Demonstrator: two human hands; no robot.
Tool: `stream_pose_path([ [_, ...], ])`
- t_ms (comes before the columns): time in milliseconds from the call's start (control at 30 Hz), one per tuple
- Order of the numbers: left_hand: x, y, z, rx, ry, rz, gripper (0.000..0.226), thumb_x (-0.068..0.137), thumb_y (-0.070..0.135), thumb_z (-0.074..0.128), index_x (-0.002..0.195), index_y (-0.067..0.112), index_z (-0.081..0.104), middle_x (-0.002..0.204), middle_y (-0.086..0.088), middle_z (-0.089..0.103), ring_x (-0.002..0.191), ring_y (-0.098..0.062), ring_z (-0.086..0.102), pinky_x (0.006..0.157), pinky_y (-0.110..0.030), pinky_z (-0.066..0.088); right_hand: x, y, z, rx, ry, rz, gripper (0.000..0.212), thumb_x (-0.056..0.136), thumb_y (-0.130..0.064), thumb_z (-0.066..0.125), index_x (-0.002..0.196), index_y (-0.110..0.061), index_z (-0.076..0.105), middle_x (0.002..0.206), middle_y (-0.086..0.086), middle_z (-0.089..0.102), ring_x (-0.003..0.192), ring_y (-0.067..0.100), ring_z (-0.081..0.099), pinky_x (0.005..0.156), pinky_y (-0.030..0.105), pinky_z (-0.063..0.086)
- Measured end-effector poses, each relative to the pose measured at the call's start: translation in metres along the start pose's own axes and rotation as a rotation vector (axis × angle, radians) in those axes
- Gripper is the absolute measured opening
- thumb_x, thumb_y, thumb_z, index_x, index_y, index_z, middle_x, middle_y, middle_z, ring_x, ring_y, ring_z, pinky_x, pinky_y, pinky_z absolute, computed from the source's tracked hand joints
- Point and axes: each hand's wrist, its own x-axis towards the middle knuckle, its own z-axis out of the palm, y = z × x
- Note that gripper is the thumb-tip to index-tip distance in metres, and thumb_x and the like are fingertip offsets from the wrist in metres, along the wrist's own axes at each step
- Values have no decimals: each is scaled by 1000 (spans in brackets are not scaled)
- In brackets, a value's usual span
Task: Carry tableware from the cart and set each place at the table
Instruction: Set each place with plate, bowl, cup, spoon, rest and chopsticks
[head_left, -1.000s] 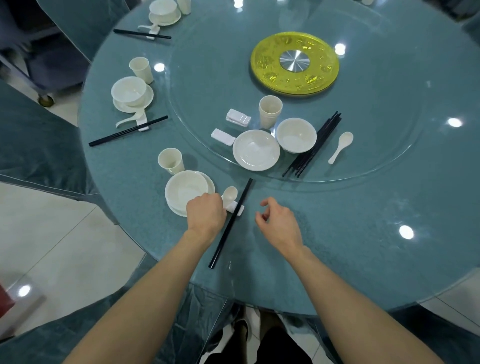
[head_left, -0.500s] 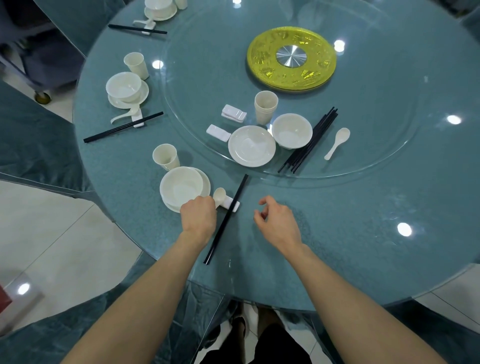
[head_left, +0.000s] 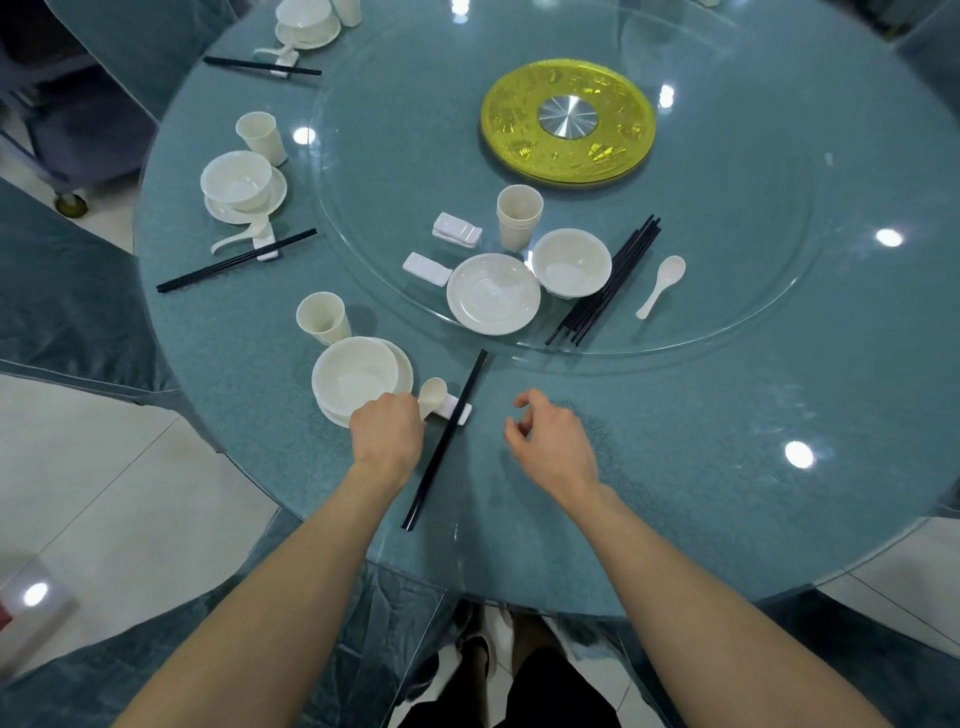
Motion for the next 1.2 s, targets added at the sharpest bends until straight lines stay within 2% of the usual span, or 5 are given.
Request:
stream_pose_path([
  [400,-8,-5,-12,-36,0,26,20,98,38,70,92,19,71,77,-2,63,74,-28,64,65,-34,46,-5,-7,-9,-50,-41,31,31,101,-33,59,129,-19,58,81,-8,70,81,18,69,78,42,59],
  [600,-19,-10,-30,-77,26,45,21,97,41,71,92,20,72,78,-1,63,73,-27,62,63,-33,43,-14,-13,-27,-95,-83,42,44,99,-40,61,138,-21,54,112,-4,68,98,22,67,88,40,55],
  [833,-29,-16,-58,-228,108,113,31,96,51,62,82,24,68,70,3,66,71,-26,66,66,-40,57,-37,-19,-49,-114,-99,12,72,94,-51,65,157,-23,41,152,1,51,132,25,58,110,42,48],
  [933,-34,-15,-75,-271,99,188,27,92,51,66,100,26,73,87,5,74,84,-24,70,73,-41,58,-48,-23,-62,-141,-82,-6,76,95,-52,65,161,-24,37,156,0,47,139,25,51,115,40,43],
  [1200,-55,-5,-132,-346,42,316,81,80,70,77,149,31,57,143,6,66,128,-18,64,101,-40,54,-73,-26,-101,-136,-72,-87,81,95,-54,67,164,-30,31,165,-7,35,147,19,43,118,39,40],
])
